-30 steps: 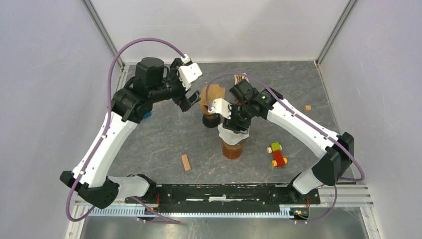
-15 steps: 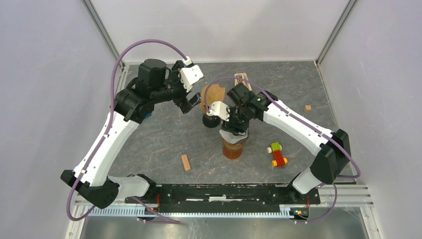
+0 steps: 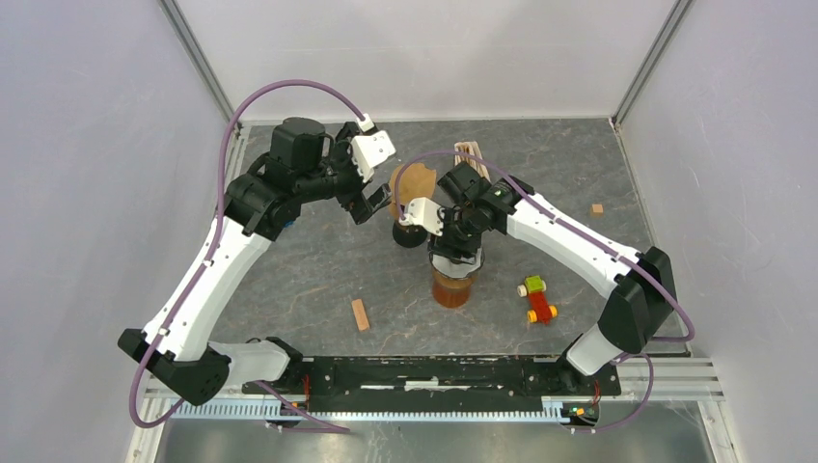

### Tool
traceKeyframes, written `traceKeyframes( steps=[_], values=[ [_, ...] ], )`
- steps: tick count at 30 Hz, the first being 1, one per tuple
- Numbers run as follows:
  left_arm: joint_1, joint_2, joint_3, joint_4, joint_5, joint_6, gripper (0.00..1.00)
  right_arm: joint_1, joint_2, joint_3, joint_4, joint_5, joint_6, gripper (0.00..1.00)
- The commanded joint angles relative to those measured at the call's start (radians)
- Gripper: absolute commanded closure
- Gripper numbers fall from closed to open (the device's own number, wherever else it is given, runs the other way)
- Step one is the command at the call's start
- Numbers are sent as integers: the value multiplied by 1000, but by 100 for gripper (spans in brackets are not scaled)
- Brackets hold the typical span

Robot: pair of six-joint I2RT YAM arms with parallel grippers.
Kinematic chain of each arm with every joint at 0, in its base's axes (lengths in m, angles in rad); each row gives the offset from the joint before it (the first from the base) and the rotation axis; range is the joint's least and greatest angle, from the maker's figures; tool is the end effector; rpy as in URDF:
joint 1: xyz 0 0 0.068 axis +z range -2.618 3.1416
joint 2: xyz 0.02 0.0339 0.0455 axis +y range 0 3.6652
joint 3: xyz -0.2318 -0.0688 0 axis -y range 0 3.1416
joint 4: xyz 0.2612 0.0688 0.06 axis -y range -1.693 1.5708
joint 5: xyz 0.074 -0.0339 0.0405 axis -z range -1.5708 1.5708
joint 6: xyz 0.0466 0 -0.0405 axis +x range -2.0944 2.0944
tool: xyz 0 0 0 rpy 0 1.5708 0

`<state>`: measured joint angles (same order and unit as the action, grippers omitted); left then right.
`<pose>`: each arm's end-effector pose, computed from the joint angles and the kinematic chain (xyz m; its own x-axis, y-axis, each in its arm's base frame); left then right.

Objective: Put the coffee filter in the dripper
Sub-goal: Place the coffee filter in the coffee dripper.

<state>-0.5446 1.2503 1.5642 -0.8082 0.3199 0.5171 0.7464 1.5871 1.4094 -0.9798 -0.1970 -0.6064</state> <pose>0.2327 -0.1581 0.4151 0.0074 0.5441 -0.8390 0.8339 0.4596 0.3055 0.2431 0.2372 0.2485 -0.1401 -0.8908 -0.4322 -0.9777 0.1933 -0.0816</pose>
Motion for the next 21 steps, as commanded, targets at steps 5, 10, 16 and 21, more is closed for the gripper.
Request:
traceKeyframes(
  steps=[5,10,16,21],
  values=[
    [5,-23,1,35,41,-32,0,2,-13,86,-29,6,3,36],
    [5,-23,-1,35,44,-29,0,2,-22,115,-49,-6,6,34],
    [4,-22,-1,35,46,-27,0,2,-18,142,-70,-8,4,33],
    [3,-20,-1,38,51,-28,0,2,-19,161,-91,-18,-4,32]
  ],
)
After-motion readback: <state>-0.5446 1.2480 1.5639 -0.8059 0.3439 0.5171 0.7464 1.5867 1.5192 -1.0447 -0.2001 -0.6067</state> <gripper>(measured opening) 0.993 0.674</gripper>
